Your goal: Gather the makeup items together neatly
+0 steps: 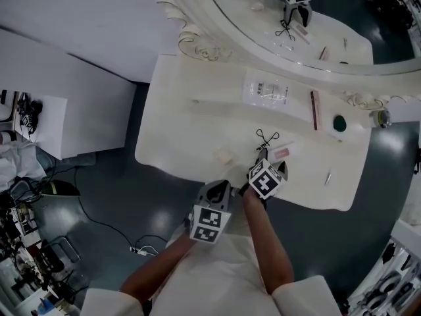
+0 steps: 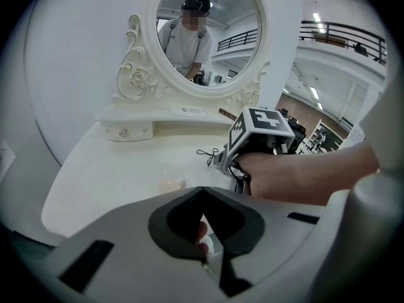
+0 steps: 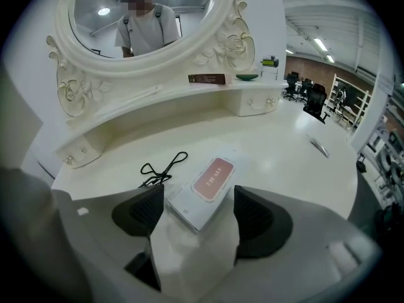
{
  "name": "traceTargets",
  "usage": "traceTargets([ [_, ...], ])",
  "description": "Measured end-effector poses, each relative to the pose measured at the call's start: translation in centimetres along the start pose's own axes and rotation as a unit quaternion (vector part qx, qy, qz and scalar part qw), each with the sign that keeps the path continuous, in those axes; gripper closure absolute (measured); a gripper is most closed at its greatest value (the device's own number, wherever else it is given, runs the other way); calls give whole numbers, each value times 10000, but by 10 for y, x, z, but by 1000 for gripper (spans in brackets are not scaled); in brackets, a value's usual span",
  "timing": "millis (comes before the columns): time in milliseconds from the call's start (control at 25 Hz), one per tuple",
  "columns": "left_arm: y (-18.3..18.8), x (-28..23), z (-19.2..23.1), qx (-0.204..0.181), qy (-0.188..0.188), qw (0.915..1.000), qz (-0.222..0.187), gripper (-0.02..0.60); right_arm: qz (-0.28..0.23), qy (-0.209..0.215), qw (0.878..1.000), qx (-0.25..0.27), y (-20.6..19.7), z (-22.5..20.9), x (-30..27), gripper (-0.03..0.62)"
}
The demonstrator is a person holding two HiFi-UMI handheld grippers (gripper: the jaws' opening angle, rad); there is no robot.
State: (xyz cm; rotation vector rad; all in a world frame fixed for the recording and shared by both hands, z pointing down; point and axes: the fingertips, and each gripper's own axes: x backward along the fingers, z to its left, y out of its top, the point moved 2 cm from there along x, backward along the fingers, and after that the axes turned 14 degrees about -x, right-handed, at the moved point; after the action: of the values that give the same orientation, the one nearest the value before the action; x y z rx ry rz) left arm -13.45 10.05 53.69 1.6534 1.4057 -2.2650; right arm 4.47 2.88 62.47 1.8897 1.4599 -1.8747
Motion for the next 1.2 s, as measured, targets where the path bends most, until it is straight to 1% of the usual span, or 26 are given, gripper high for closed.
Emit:
traceTargets([
  [160, 1, -1, 2, 8, -7, 10000, 0, 580, 10, -72, 10000, 41, -1, -3, -3, 274],
  [320, 3, -2, 2, 22, -52, 10000, -5, 580, 23, -85, 9999, 138, -1, -3, -3, 323],
  [400, 2, -3, 4, -3, -28, 10000, -18, 580, 57, -42, 9998, 185, -1, -4, -2, 333],
  [560, 2, -3, 7, -32, -4, 10000, 2, 580, 112, 139, 9992, 364, 1, -8, -1, 344],
  [760, 8, -2, 6, 6, -54, 10000, -36, 580, 165, 465, 9970, 596, 3, -11, 1, 352],
  [1200, 14, -7, 0, -102, -96, 9999, -48, 580, 212, 1034, 9884, 1089, 5, -18, 10, 358],
])
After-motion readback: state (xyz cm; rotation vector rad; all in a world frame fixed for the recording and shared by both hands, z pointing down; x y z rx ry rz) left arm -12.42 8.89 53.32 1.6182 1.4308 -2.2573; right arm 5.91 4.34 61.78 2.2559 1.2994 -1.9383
